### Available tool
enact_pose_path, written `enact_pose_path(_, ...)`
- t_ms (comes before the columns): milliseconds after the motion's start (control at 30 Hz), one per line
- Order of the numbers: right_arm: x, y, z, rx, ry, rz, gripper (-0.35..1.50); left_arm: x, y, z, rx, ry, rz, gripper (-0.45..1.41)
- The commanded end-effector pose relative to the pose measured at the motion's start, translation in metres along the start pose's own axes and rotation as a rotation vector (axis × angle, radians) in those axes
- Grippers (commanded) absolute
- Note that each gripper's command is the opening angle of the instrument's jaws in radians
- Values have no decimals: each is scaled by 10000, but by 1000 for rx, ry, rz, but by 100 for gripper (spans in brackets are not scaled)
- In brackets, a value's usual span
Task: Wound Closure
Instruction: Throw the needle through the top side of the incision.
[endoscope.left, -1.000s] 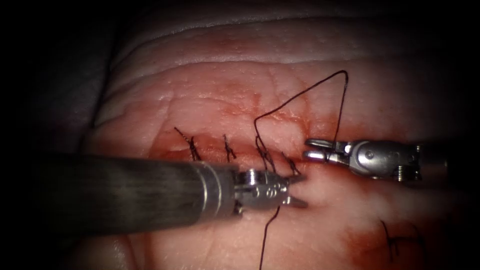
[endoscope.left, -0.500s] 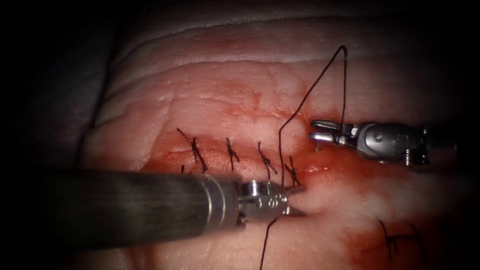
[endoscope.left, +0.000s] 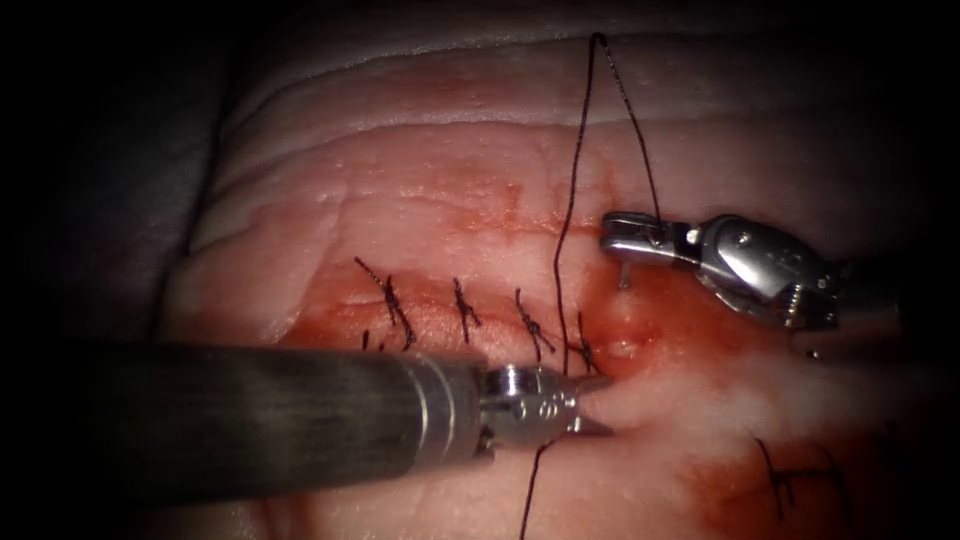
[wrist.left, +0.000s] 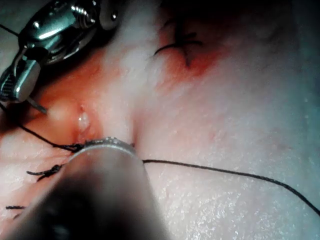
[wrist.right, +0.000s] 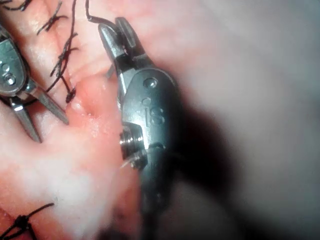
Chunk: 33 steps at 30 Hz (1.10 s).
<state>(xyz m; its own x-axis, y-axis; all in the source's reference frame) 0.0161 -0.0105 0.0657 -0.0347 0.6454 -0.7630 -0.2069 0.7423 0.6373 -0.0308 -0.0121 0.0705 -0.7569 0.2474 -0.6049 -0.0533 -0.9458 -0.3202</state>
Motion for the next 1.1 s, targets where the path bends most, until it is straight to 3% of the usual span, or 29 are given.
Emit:
enact_pose_path(33, -7, -4, 10, 7, -5, 60, -35, 0, 1, 8, 0, 1, 0, 24)
enact_pose_path(200, -8, -1, 12, 13, -15, 247, -35, 0, 0, 8, -1, 1, 0, 24)
enact_pose_path(233, -13, -3, 15, 31, -35, 370, -35, 0, -1, 7, -2, 1, 1, 24)
enact_pose_path(267, -13, -3, 15, 31, -35, 370, -35, 0, -1, 7, -2, 1, 1, 24)
enact_pose_path(300, -18, -5, 16, 48, -59, 464, -35, 0, -1, 7, -3, 2, 1, 24)
enact_pose_path(633, -40, -14, 15, 85, -103, 850, -35, -1, -4, 4, -10, 6, 2, 24)
enact_pose_path(933, -54, -45, 15, 114, -161, 885, -35, 0, -8, -3, -8, 4, 1, 24)
enact_pose_path(1033, -48, -38, 15, 62, -96, 689, -35, 0, -8, -3, -8, 4, 1, 24)
enact_pose_path(1100, -45, -32, 15, 44, -52, 643, 32, 1, -7, -3, -8, 4, 0, 24)
